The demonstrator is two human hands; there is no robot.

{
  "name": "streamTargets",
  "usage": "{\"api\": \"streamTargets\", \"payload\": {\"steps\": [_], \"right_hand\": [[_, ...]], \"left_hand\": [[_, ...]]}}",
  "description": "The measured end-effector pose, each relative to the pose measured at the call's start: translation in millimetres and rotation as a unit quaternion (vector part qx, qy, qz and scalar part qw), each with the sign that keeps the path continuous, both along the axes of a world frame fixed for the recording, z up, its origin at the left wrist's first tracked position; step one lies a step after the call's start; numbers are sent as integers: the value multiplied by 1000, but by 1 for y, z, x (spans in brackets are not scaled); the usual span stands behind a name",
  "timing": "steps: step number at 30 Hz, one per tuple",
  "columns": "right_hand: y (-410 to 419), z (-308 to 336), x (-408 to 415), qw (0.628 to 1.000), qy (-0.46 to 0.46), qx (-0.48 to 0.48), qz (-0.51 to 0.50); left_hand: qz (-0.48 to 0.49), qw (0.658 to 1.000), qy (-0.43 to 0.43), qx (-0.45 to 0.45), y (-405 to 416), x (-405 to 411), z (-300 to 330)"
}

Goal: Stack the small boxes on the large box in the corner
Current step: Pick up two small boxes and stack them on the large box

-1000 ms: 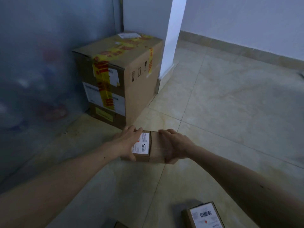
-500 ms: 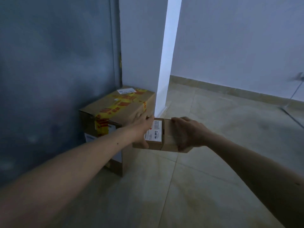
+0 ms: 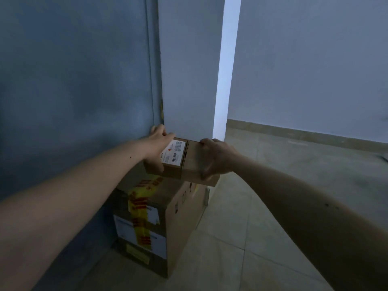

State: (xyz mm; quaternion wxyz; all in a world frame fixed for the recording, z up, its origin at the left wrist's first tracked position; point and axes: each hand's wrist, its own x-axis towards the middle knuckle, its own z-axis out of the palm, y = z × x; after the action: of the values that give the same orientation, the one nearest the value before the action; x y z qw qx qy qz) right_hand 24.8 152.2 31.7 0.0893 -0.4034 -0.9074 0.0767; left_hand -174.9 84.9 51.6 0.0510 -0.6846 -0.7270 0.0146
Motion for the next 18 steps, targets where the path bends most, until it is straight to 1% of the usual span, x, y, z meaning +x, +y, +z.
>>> {"api": "streamTargets", "payload": {"steps": [8,11,15,18], "right_hand": [[45,-32,-66,1000,-23,-10,-1],[52,-40,-73,999,-37,0,-1],[61,-55,-76,998,-54,9,29],[63,-66,-77,998,-46,-1,40]], "left_hand": [[4,996,-2,-86,41,-64,-16],[-10,993,-25,-113,49,-80,-27],[-30,985,-14,-171,58,-89,-36],[-21,983,-20,-183,62,-92,-44]]}}
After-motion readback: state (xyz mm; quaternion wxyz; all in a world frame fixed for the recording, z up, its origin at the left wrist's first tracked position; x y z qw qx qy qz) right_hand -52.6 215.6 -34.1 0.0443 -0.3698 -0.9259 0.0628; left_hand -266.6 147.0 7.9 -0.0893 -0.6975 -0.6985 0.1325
